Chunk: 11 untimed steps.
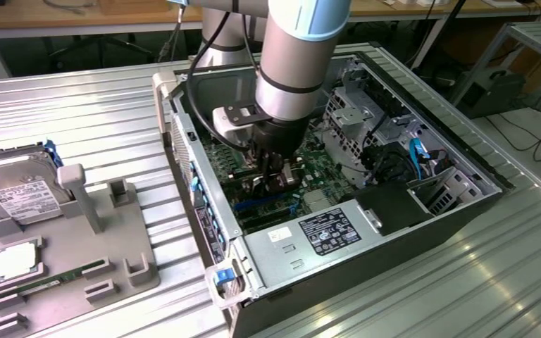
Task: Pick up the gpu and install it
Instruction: 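Insert the gpu into the slot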
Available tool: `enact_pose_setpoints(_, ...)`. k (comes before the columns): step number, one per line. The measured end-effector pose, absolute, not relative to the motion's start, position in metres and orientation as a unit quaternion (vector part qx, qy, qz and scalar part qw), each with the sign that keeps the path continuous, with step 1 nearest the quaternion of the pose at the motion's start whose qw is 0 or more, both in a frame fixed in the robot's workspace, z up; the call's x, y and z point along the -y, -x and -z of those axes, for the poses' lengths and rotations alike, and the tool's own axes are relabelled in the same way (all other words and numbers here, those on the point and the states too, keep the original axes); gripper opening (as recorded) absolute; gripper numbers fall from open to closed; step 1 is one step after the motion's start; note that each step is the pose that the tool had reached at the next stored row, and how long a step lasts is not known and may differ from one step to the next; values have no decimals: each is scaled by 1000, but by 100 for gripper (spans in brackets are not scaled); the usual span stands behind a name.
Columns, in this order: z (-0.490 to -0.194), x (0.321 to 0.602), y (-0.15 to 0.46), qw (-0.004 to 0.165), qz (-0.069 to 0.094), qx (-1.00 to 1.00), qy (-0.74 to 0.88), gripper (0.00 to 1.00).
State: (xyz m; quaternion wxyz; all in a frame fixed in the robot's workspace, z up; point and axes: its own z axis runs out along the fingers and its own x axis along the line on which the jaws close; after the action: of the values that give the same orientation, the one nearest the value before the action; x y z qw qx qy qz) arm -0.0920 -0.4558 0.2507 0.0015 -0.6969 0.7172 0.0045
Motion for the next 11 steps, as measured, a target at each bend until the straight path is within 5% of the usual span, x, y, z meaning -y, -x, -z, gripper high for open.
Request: enact_pose_setpoints(11, -250, 453, 94, 1, -5, -717, 697, 28)
